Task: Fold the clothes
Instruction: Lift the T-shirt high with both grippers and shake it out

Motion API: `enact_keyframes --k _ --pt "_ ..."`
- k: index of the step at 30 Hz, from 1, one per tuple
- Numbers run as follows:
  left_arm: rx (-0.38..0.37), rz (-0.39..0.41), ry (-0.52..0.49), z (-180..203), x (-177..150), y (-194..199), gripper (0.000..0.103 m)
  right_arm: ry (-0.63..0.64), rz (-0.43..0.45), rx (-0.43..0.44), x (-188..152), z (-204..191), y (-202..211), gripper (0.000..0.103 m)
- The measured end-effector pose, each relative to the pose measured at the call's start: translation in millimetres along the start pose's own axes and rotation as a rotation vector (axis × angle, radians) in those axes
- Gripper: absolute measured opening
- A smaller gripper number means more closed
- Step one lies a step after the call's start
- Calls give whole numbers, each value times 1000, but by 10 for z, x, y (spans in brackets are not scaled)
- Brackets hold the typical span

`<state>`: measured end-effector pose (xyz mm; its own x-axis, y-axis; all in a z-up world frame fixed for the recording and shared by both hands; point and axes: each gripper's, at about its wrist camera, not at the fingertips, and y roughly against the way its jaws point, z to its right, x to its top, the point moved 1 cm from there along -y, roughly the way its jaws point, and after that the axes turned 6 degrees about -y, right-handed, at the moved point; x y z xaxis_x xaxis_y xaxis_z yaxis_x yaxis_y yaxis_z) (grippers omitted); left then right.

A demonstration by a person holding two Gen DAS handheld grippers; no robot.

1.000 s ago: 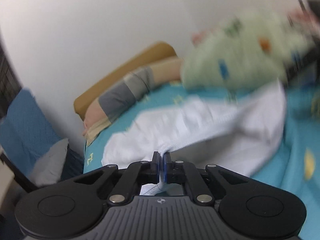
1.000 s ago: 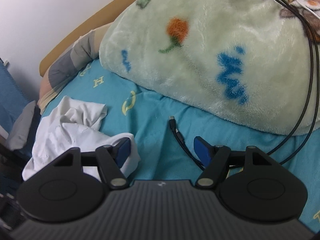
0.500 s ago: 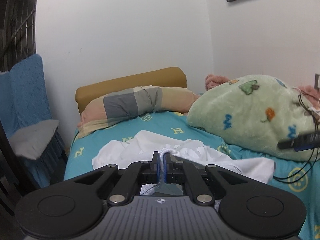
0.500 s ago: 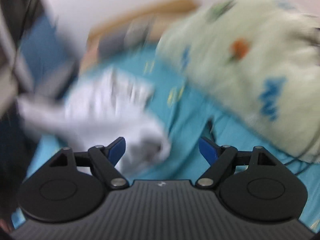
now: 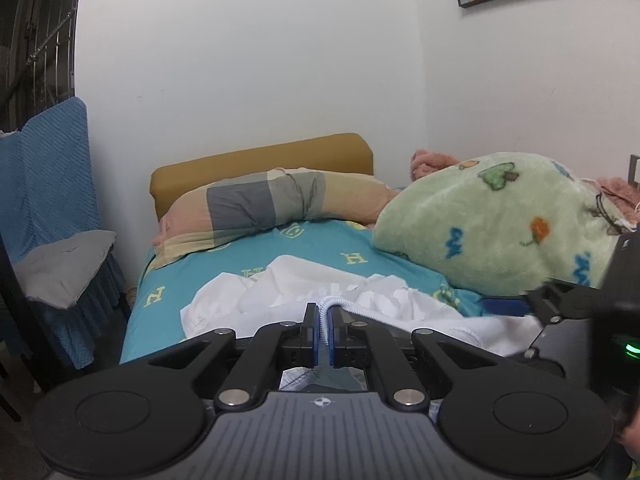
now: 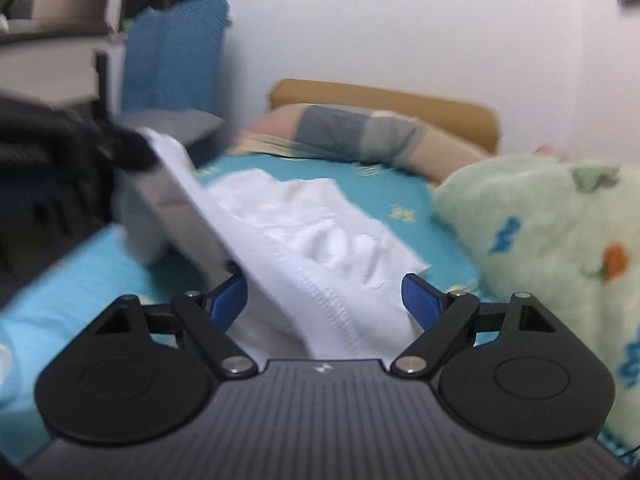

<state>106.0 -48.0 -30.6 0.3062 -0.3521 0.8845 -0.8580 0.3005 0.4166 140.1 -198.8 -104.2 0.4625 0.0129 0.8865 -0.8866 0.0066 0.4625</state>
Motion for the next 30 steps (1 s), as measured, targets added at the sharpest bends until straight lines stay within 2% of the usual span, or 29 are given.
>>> enact_keyframes --k 1,3,7,10,12,15,19,23,24,26,28,30 --pt "5 -7 -1 3 -13 -12 4 2 -6 -59 -22 15 -71 86" --pt "15 -22 -3 8 -38 -36 4 -77 -53 -179 -52 252 -132 86" --pt "35 -52 -8 18 -88 -84 4 -325 -202 -262 -173 702 -54 86" --pt "50 -75 -11 26 -125 -120 4 -376 -125 -285 -148 755 147 86" --pt "49 -86 -29 62 -166 -161 6 -348 -35 -297 -74 703 289 86" --pt "56 -107 -56 112 -236 -234 18 -301 72 -286 44 646 382 86" --pt "69 -144 -96 176 -346 -349 46 -252 124 -266 133 599 388 86" --pt "63 -191 -165 309 -465 -488 51 -280 132 -246 141 643 409 86" --pt "78 -200 -196 352 -498 -518 55 -292 131 -242 141 661 419 86" --pt "127 -221 -249 426 -565 -583 57 -305 140 -242 146 704 413 86" --pt "208 -239 -256 426 -600 -632 57 -309 162 -246 155 734 416 86" --pt "302 -208 -200 334 -562 -620 58 -300 190 -251 159 748 412 86"
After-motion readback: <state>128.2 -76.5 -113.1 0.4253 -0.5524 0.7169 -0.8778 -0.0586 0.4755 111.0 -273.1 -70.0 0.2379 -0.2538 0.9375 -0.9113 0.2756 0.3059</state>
